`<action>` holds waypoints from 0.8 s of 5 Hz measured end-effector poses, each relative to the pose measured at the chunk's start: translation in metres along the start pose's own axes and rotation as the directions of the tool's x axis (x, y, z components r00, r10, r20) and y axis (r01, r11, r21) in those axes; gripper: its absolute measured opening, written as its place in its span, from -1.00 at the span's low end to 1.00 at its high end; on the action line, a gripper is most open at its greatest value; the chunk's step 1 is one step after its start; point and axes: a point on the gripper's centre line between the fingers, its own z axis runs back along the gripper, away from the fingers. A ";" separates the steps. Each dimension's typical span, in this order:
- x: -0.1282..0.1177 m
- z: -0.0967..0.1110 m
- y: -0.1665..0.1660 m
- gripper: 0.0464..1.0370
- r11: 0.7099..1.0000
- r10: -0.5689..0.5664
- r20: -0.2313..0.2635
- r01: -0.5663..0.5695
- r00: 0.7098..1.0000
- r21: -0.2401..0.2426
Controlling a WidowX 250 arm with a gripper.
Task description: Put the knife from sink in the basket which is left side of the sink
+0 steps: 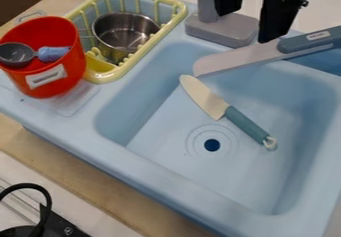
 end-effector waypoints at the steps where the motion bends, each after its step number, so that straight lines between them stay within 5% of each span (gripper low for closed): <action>1: -0.002 -0.007 0.000 0.92 1.000 0.000 -0.027 0.000 1.000 -0.005; 2: -0.010 -0.015 -0.007 0.92 0.998 -0.069 -0.076 0.070 0.995 0.006; 3: -0.020 -0.015 -0.019 0.92 0.978 -0.208 -0.064 0.209 0.976 0.014; 4: -0.029 -0.017 -0.033 0.92 0.906 -0.421 -0.054 0.422 0.906 0.015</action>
